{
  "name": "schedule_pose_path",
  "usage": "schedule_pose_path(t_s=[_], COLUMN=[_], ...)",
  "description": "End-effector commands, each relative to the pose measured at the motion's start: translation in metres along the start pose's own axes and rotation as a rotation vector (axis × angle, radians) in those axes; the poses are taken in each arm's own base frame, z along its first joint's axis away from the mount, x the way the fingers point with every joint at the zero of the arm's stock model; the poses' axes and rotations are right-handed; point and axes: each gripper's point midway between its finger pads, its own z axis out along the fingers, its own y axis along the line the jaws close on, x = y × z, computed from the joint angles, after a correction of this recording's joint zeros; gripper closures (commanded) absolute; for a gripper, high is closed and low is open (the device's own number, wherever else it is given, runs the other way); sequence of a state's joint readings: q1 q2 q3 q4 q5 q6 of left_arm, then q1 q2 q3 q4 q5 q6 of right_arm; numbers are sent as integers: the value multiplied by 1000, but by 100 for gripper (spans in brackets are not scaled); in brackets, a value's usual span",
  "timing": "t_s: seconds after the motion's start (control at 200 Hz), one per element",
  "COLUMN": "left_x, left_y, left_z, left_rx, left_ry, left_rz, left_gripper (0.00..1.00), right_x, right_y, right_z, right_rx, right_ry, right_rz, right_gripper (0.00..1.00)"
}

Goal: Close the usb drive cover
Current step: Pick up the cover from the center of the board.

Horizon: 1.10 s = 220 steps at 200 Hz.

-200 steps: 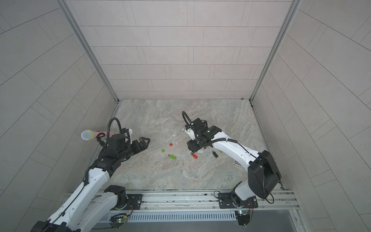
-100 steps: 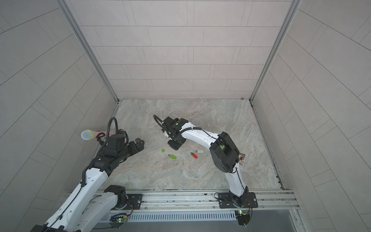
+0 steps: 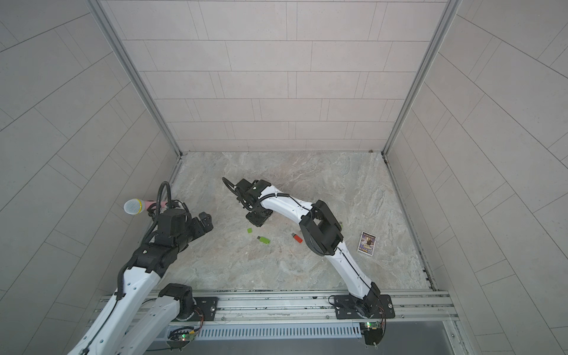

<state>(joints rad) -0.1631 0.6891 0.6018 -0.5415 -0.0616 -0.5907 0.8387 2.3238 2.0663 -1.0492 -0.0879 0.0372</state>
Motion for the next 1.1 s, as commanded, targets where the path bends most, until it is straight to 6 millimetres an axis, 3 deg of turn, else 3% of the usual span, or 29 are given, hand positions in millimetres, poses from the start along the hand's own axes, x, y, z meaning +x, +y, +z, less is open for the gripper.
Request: schedule_pose_path(t_s=[0.0,0.37,1.096], left_x=[-11,-12,-12], left_y=[5,7,7], left_z=[-8,-9,-8], left_rx=[-37,-48,-48], left_ry=[-37,-47,-41], left_rz=[3,2,4], left_gripper=[0,0,0], right_x=[8,4,3], right_y=[-4,-4,-13], right_z=[3,16,36], right_rx=[26,18,30], right_ry=[53,80,114], right_rz=[-16,-10,12], right_gripper=[59,57,62])
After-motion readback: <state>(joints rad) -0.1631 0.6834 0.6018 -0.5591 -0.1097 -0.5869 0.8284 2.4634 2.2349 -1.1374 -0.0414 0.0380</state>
